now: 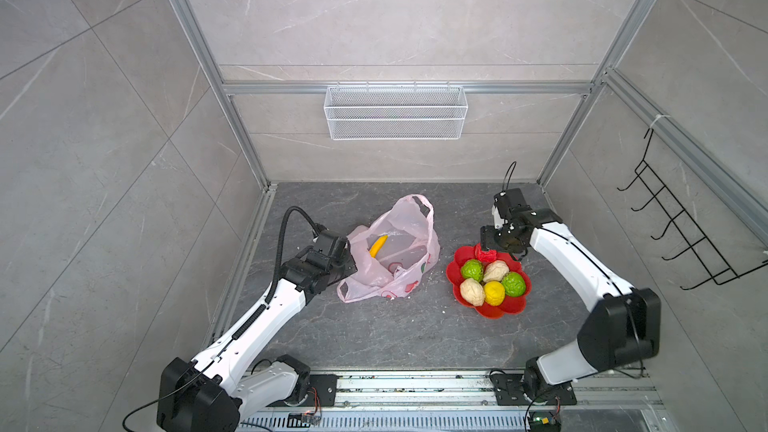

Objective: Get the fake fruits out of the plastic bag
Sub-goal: 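Move the open right gripper from the plate into the bag's mouth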

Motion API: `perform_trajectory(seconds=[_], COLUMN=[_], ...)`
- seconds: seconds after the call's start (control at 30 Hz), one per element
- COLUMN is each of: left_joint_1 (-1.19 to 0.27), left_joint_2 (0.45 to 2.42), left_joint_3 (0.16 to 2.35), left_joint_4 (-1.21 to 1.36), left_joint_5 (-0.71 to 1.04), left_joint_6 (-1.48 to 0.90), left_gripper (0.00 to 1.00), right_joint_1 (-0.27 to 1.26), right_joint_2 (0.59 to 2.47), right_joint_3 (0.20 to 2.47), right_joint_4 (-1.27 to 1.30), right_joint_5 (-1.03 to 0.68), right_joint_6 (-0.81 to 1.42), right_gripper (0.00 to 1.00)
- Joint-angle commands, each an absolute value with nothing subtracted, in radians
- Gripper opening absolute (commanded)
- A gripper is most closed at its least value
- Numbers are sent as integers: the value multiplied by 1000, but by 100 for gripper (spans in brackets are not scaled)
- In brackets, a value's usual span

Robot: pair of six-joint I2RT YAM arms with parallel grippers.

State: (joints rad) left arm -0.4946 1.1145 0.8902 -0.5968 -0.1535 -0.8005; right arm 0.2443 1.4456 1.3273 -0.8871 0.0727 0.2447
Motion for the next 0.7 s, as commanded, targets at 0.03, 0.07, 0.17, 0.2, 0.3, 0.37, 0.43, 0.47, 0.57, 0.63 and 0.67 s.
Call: perform_trajectory(seconds=[0.03,0.07,0.17,0.2,0.3,0.37,0.43,0.47,0.57,0.63,0.67], left_joint_1=[-491,-491,-492,-492,-493,-493,-494,-493,-494,-494,-494], left_joint_2=[1085,1087,1087,1081,1046,1018,1000,994,986,971,964], left_joint_3=[840,834,818,812,795,782,773,769,760,750,746], left_joint_4=[-604,-609,-625,-629,-642,-647,-648,-646,-640,-631,-631], left_joint_5=[-137,-129,-114,-112,-113,-114,-113,-108,-99,-94,-94], left_joint_6=[-777,-776,-770,-769,-775,-783,-788,-790,-793,-797,-799], left_gripper=[0,0,0,0,0,0,0,0,0,0,0], right_joint_1=[420,472,638,697,858,950,1013,1033,1063,1064,1062], right_joint_2=[1292,1279,1252,1250,1287,1349,1425,1468,1593,1667,1700], right_joint_3=[1426,1437,1443,1440,1448,1474,1500,1515,1565,1579,1586], right_joint_4=[-1021,-1029,-991,-963,-888,-832,-761,-720,-645,-580,-567], right_joint_5=[30,36,43,54,104,145,145,143,132,155,172], right_joint_6=[316,340,443,475,544,580,604,619,652,692,709], right_gripper=[63,62,58,56,55,53,50,49,44,41,41])
